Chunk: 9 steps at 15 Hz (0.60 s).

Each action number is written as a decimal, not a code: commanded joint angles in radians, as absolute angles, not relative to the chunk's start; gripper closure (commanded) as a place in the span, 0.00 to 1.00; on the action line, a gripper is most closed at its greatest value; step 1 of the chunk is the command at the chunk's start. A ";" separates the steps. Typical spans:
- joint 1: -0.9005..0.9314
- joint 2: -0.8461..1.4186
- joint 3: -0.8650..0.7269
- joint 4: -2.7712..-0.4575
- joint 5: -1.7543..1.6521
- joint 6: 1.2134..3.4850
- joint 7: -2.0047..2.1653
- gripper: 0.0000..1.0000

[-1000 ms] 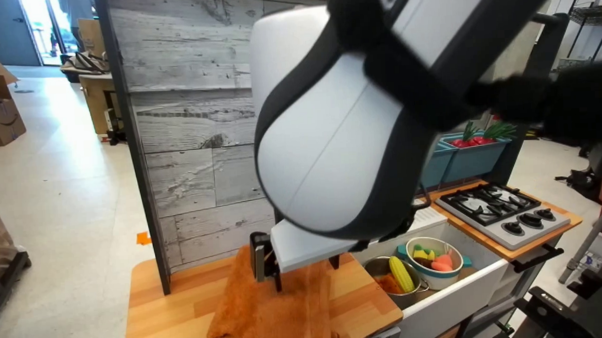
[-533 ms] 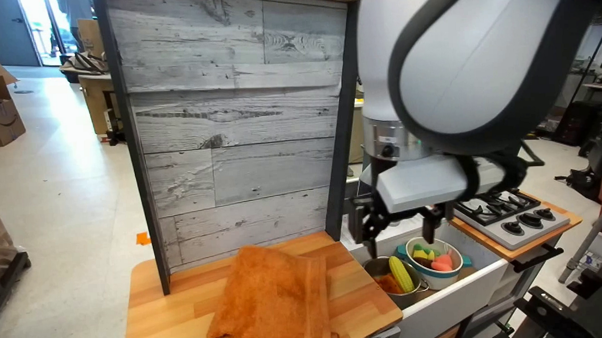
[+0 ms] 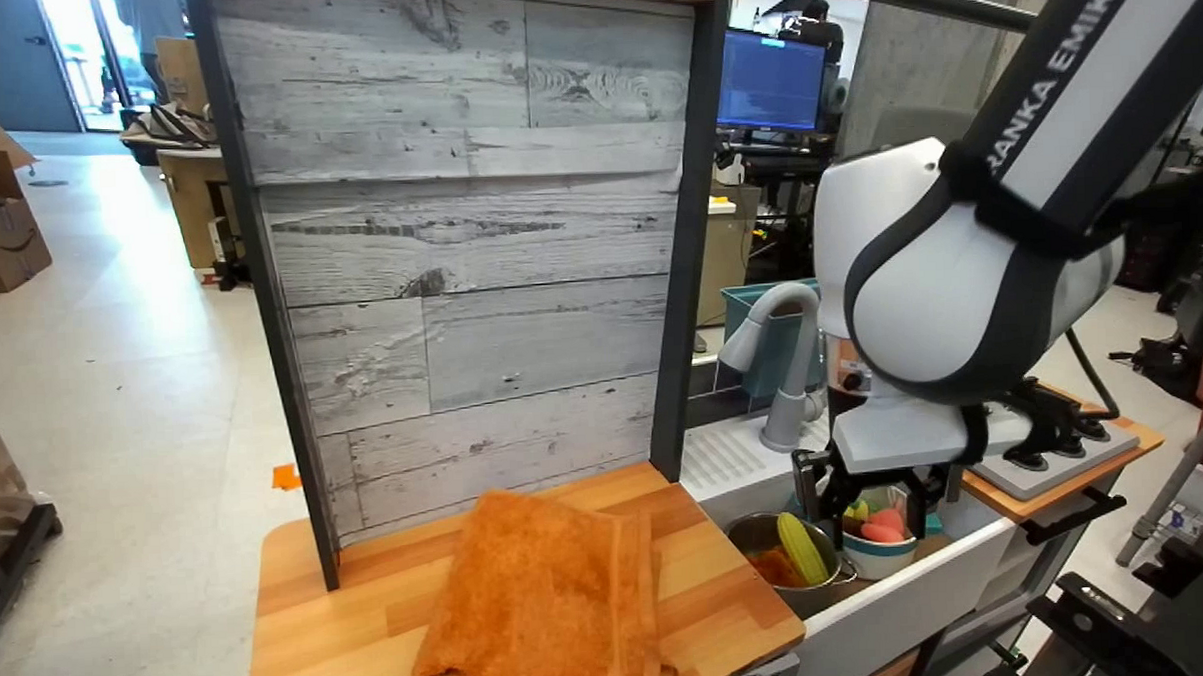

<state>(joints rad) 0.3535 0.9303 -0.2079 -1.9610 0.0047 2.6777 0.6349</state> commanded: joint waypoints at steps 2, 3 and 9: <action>0.412 1.105 -0.241 -1.755 -0.028 2.681 0.659 0.35; 0.417 1.135 -0.242 -1.716 -0.028 2.675 0.655 0.36; 0.432 1.261 -0.260 -1.552 -0.025 2.674 0.646 0.82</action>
<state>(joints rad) 0.4268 1.1985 -0.2413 -1.6450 -0.0044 2.6895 0.6372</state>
